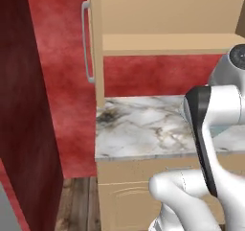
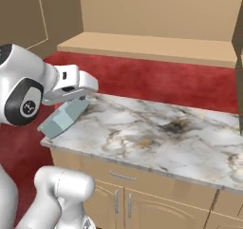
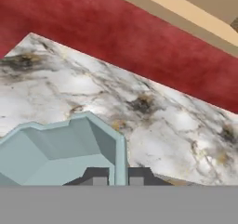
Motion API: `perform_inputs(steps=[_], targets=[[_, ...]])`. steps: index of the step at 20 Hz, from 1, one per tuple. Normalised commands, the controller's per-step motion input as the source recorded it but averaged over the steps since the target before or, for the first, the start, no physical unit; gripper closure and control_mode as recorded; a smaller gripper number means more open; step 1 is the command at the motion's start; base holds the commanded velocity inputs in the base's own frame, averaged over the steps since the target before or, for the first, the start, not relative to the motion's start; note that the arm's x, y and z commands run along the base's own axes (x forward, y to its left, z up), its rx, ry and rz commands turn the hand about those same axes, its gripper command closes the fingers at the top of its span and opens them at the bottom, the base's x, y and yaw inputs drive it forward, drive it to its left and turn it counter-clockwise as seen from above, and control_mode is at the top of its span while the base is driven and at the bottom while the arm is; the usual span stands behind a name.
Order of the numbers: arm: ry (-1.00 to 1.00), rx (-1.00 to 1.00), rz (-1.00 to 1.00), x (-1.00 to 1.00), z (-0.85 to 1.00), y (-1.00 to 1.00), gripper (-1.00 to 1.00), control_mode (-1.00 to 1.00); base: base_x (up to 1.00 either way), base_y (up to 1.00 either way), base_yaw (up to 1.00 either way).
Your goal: Retrieve the tupperware and aluminum foil from the cabinet and place them on the dining counter near the plate with potato and onion to prepare for storing leftovers.
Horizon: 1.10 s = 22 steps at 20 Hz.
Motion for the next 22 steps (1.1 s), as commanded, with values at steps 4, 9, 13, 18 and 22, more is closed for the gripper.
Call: perform_inputs(steps=[4,9,13,18,22], targets=[[0.00,0.00,0.00,0.00,0.00,0.00,1.00,1.00,-1.00,-0.33,-0.47],[0.00,0.00,0.00,0.00,0.00,0.00,1.00,1.00,-0.78,-0.27,-0.67],[0.00,0.00,0.00,0.00,0.00,0.00,1.00,1.00,-0.07,-0.31,-0.79],[0.00,0.00,0.00,0.00,0.00,0.00,1.00,1.00,0.04,-0.33,-0.79],[0.00,0.00,0.00,0.00,0.00,0.00,1.00,1.00,0.68,-0.50,-0.55]])
